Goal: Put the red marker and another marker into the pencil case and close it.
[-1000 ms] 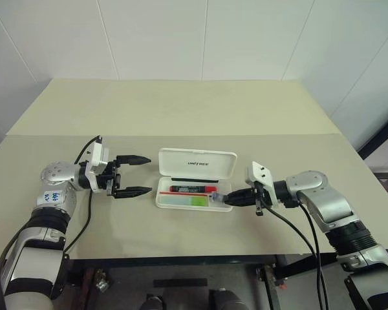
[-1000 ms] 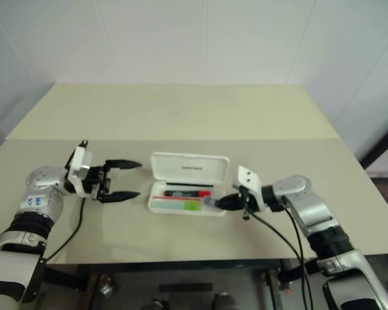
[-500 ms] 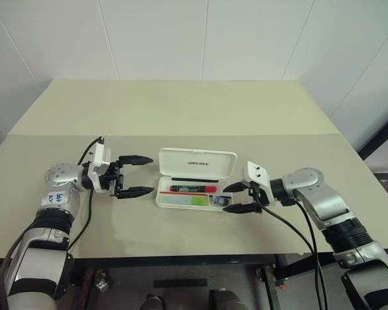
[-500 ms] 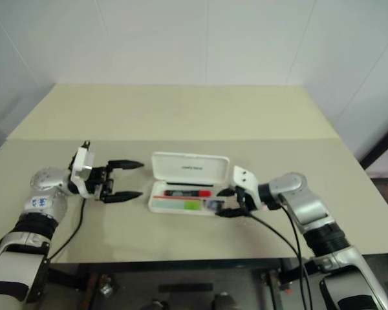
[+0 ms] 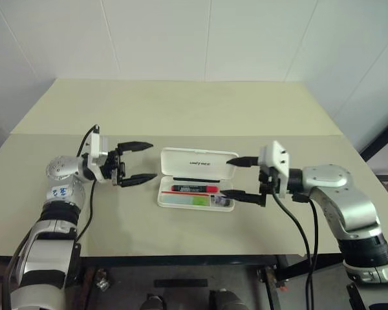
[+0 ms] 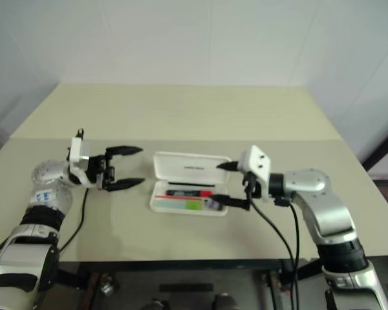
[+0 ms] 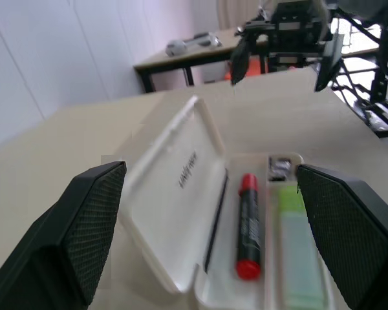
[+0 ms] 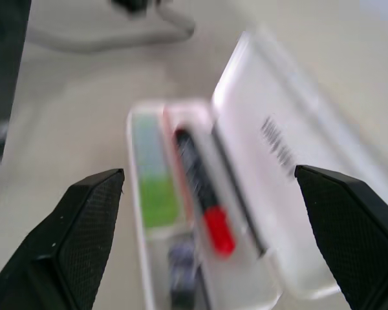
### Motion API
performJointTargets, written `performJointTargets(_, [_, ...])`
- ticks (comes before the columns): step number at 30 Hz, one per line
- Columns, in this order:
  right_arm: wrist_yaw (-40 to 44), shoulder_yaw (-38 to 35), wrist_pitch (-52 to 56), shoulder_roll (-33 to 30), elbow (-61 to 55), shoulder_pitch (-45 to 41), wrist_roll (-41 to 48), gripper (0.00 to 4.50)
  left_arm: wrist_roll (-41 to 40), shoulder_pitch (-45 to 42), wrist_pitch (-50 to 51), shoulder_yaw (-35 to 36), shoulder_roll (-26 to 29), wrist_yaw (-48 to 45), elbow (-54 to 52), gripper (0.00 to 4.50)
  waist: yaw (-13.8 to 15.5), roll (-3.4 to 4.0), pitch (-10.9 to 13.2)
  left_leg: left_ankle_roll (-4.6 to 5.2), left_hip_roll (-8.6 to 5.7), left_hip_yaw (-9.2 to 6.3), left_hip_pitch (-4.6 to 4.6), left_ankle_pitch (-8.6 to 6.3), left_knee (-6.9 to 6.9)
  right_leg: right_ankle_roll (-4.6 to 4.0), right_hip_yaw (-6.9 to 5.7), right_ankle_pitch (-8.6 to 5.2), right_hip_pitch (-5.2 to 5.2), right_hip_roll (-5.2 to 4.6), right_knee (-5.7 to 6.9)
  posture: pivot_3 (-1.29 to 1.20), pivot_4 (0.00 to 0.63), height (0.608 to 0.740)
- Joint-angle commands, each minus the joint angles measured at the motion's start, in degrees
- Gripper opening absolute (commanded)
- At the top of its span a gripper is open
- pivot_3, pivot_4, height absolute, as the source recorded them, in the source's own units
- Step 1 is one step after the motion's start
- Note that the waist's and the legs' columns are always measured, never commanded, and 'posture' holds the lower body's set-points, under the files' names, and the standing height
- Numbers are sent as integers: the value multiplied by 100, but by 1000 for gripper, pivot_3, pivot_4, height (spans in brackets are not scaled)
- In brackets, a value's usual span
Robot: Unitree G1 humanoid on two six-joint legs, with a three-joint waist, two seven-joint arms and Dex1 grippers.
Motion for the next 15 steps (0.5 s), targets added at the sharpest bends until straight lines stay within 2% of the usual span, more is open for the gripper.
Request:
performJointTargets(1, [-278,-640,117,-21,-613,458,572,4472,256,-282,-145,194,12,-138,336,4500,38,0,0,0,0,-2,0,0,-1,0,-2,0,2,0,-4,0,150,740])
performJointTargets(5, [-261,-1157,25,28,-894,959,1245,4472,574,-609,-106,228,-64,-80,816,4500,54,0,0,1,-4,1,-2,0,-1,3,0,1,3,0,-8,0,150,740])
performJointTargets(8, [-182,-1249,-148,-88,-751,1191,1288,4472,709,-898,-66,326,-174,56,1213,4500,54,-1,1,1,-3,-1,-2,0,3,7,0,4,6,3,-9,0,150,740])
performJointTargets(15, [-219,-1155,-404,-309,-552,1250,1093,4500,1053,-1420,190,461,-301,142,1842,2276,25,-1,1,3,-4,-1,-2,1,6,10,3,5,7,9,-8,0,150,740])
